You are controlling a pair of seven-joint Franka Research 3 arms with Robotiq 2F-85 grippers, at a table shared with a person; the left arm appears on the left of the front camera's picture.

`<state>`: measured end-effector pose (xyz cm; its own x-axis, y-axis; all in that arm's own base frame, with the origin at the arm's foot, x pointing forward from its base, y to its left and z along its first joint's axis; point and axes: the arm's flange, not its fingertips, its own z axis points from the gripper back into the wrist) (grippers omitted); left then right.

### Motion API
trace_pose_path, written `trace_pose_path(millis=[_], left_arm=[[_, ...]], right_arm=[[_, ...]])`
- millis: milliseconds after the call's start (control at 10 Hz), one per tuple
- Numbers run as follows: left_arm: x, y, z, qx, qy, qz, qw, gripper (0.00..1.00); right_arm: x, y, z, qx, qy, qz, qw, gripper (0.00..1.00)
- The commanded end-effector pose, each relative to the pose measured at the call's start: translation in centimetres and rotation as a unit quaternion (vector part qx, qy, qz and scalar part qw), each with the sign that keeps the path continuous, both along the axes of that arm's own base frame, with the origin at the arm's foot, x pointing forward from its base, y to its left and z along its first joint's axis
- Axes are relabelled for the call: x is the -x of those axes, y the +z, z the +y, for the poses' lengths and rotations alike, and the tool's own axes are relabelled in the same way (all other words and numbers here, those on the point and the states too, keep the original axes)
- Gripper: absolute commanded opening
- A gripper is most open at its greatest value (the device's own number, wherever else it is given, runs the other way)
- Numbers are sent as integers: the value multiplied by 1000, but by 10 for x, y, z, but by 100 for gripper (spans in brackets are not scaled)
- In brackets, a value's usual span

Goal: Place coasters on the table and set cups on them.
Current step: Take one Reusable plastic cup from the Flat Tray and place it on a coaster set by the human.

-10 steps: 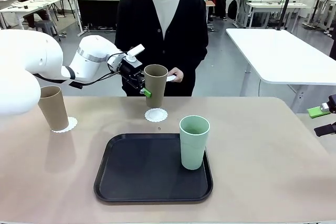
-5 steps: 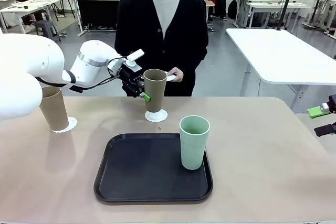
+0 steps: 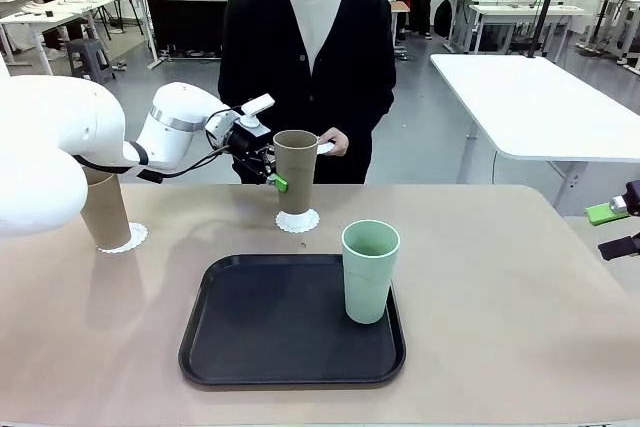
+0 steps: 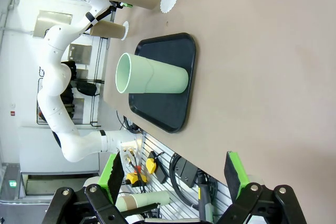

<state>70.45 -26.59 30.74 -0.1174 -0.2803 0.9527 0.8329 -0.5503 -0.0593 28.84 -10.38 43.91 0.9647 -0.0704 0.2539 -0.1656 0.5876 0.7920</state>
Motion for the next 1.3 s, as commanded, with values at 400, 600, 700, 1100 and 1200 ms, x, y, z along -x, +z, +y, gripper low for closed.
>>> trace_pose_path(millis=[400,600,700,1100,1200], left_arm=[[-24,1,-8,-8,-9,5,1000,85],[-21,1,-12,-23,-19,-12,999,85],[-18,-1,-14,-29,-26,-24,999,85],[-16,-5,-20,-41,-33,-38,998,85],[-17,-5,-20,-43,-31,-42,998,85]], right_arm=[[-1,0,0,-5,0,-2,1000,100],[-1,0,0,-5,0,-2,1000,100],[-1,0,0,-5,0,-2,1000,100],[-1,0,0,-5,0,-2,1000,100],[-1,0,0,-5,0,-2,1000,100]])
